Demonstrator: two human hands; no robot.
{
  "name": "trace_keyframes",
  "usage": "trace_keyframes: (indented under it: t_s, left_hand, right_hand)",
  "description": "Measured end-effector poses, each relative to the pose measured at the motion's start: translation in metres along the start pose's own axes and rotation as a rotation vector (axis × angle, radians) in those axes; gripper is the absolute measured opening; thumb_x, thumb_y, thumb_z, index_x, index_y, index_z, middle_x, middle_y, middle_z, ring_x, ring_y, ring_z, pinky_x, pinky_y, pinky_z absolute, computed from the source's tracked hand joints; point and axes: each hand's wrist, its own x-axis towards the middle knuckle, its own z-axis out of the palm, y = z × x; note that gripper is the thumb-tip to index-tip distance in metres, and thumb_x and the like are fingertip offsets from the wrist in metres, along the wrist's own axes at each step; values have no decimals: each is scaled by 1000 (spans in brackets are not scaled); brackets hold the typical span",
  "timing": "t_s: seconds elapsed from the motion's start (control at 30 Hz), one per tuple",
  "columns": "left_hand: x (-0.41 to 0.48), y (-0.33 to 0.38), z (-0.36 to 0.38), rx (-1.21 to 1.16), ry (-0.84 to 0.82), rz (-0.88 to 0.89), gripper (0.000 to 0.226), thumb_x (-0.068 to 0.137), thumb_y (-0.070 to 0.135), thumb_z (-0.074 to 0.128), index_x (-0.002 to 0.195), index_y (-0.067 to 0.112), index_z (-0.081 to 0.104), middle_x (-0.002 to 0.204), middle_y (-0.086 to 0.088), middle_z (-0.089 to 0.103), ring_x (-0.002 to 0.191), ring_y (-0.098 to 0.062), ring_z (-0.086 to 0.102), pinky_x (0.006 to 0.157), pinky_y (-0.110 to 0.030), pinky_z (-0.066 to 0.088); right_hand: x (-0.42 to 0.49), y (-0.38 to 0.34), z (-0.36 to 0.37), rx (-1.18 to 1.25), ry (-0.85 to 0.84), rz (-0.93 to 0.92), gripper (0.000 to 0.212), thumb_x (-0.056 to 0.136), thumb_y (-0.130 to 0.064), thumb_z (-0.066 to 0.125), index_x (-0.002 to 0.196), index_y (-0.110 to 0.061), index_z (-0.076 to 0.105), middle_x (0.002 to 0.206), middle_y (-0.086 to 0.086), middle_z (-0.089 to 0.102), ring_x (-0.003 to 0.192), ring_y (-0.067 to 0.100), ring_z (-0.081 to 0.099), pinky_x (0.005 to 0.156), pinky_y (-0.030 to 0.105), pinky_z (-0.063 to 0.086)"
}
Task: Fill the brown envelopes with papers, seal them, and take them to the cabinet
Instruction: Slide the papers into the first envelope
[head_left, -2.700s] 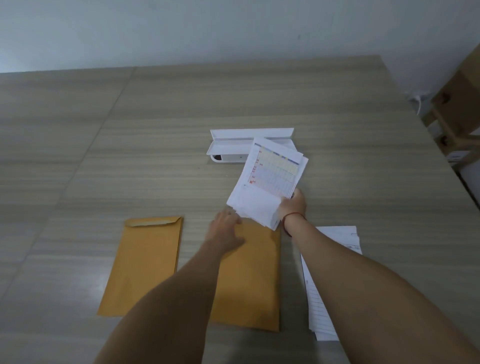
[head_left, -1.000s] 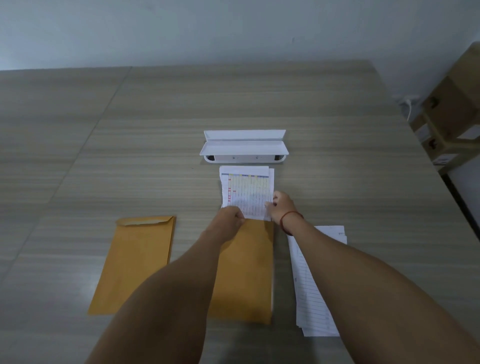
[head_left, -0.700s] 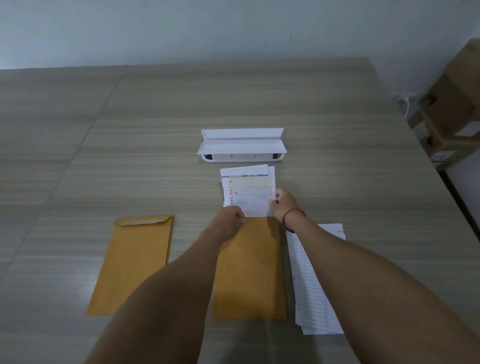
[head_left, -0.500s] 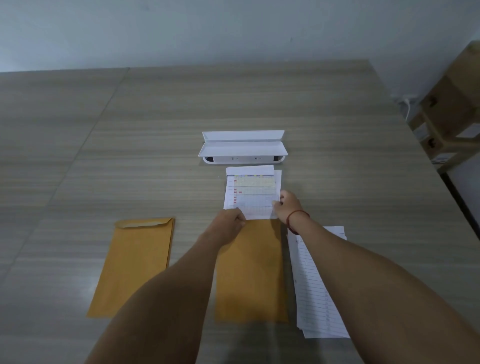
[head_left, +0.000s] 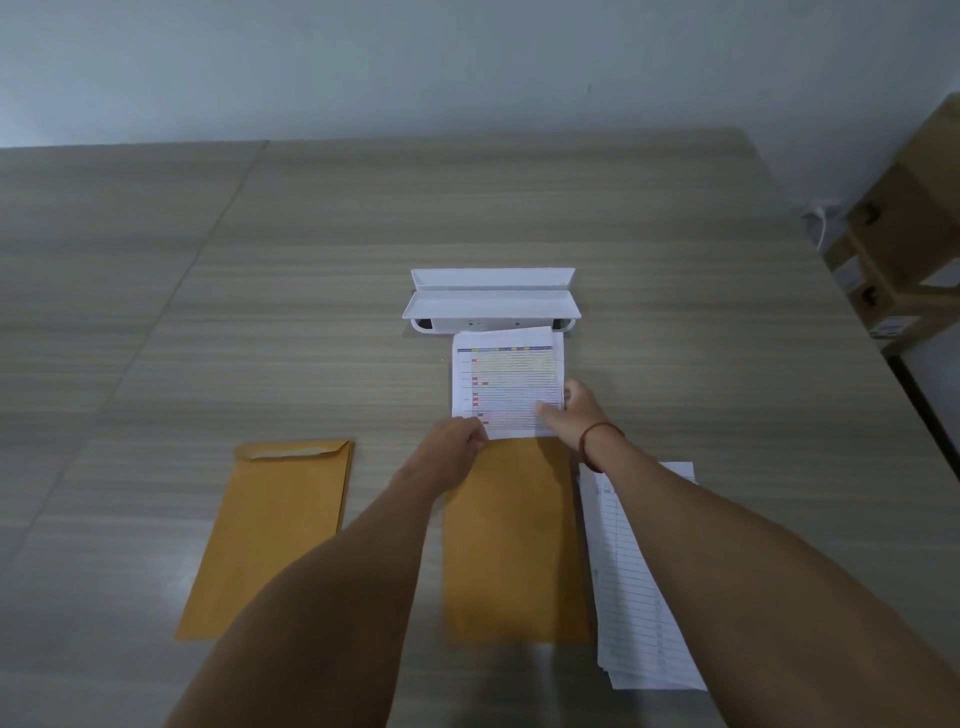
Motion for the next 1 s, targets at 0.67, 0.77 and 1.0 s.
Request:
trace_keyframes:
  t_s: [0.67,0.77,1.0]
  left_hand:
    - [0,11,-1,88,109,-37,19,96,10,45,101,3,62,108,-15,60,107,-29,49,91,-37,40]
    - [-2,15,0,68,137,-18,18,95,6,44,94,2,62,102,-16,60,102,-31,51,87,-38,41]
    - [-1,16,-2,74,80,-28,15,94,10,46,85,10,59,98,-13,63,98,-30,53,82,-32,39]
  right_hand:
    - [0,5,-2,-165,-82,42,41,91,-16,60,130,-8,50,124,7,59,113,24,57,99,37,48]
    - [-1,9,1,-155,-79,50,43,89,-16,65,129,-7,51,124,8,60,114,25,58,96,35,48]
    - [3,-1,-4,64,68,54,35,94,-14,57,128,-5,54,125,10,62,111,24,61,90,29,48]
